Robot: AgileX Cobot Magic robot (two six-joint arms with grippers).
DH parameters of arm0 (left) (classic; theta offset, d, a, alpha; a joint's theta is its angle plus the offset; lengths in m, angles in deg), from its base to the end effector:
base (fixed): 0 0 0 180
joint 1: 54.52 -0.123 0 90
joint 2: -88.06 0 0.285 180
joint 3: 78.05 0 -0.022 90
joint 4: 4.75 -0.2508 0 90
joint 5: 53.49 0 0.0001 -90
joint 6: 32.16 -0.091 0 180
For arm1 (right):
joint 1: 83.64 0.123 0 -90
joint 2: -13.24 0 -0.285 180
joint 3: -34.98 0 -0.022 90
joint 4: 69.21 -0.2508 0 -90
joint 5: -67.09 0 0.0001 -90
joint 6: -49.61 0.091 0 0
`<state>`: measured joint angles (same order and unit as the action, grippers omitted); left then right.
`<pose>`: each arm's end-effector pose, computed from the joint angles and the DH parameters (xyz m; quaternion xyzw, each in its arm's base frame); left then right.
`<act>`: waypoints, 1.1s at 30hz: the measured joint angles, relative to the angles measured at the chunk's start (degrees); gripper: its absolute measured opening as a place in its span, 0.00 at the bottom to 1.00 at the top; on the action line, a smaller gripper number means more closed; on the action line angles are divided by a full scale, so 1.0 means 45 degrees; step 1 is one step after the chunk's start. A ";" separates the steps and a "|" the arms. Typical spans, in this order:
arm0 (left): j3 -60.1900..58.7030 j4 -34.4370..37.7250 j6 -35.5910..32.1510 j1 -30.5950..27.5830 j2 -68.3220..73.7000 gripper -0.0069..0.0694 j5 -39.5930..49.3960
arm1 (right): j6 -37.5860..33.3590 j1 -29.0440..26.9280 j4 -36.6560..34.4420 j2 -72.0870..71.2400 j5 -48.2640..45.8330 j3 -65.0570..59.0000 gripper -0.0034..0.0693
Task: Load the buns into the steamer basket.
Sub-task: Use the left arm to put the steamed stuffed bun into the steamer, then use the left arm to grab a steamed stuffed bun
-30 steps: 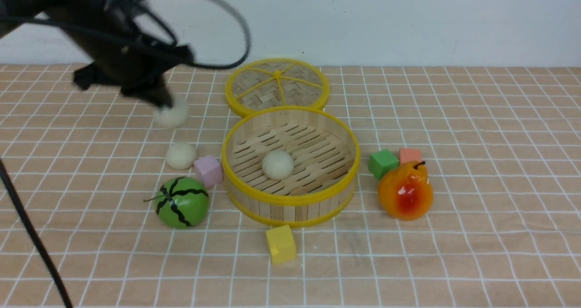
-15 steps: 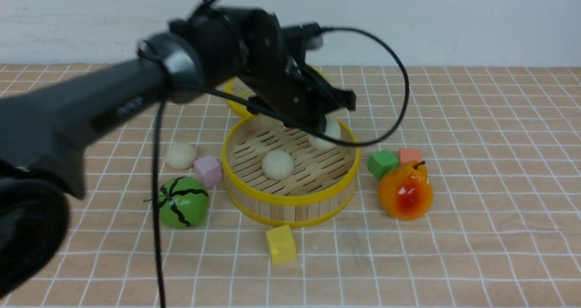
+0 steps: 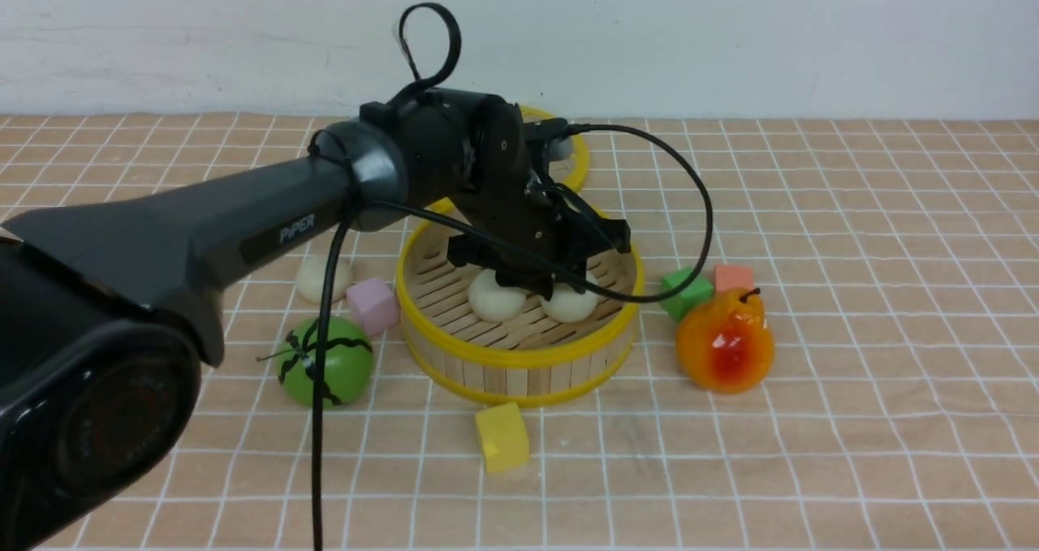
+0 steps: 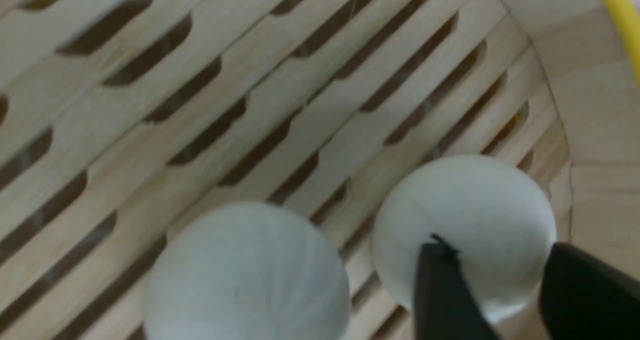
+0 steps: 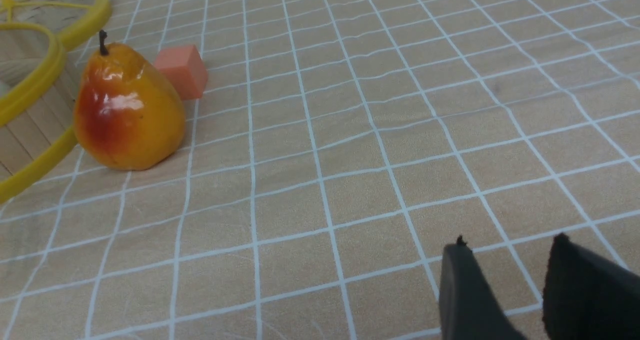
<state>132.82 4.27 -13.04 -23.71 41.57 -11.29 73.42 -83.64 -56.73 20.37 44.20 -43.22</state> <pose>0.4230 -0.2634 0.2226 0.0574 0.9494 -0.1887 0.2443 0.0517 -0.0077 0.1730 0.1110 0.7996 0.0293 0.5894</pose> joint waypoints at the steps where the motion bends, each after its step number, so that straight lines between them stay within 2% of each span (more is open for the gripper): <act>1: 0.0000 0.0000 0.0000 0.0000 -0.0134 0.53 0.0199 | 0.0000 0.0000 0.0000 0.0000 0.0000 0.0000 0.38; 4: 0.0222 -0.0142 0.0011 0.0000 -0.0749 0.59 0.0944 | 0.0000 0.0000 0.0000 0.0000 0.0000 0.0000 0.38; 7: 0.0479 -0.0419 0.0010 0.0000 -0.1171 0.60 0.1594 | 0.0000 0.0000 0.0000 0.0000 0.0000 0.0000 0.38; 10: 0.1010 -0.1334 0.0010 0.0000 -0.1875 0.61 0.2811 | 0.0000 0.0000 0.0000 0.0000 0.0000 0.0000 0.38; 16: 0.1279 -0.4507 0.0035 -0.0170 -0.3044 0.61 0.5139 | 0.0000 0.0000 0.0000 0.0000 0.0000 0.0000 0.38; 17: 0.1279 -0.4615 0.0059 -0.0253 -0.3066 0.61 0.5236 | 0.0000 0.0000 0.0000 0.0000 0.0000 0.0000 0.38; 20: 0.1291 -0.4733 0.0098 -0.0701 -0.3097 0.60 0.5280 | 0.0000 0.0000 0.0000 0.0000 0.0000 0.0000 0.38; 24: 0.1291 -0.4735 0.0619 -0.2622 -0.2944 0.57 0.5279 | 0.0000 0.0000 0.0000 0.0000 0.0000 0.0000 0.38; 25: 0.1291 -0.4735 0.0649 -0.2622 -0.2944 0.57 0.5266 | 0.0000 0.0000 0.0000 0.0000 0.0000 0.0000 0.38; 27: 0.1291 -0.4398 0.0919 -0.3706 -0.2705 0.54 0.5096 | 0.0000 0.0000 0.0000 0.0000 0.0000 0.0000 0.38; 30: 0.1291 -0.3586 0.0970 -0.4610 -0.2199 0.51 0.4838 | 0.0000 0.0000 0.0000 0.0000 0.0000 0.0000 0.38; 33: 0.1291 -0.3003 0.0970 -0.4937 -0.1501 0.48 0.4498 | 0.0000 0.0000 0.0000 0.0000 0.0000 0.0000 0.38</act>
<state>138.63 -9.24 -8.67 -45.93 34.82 8.95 73.42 -83.64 -56.73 20.37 44.20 -43.22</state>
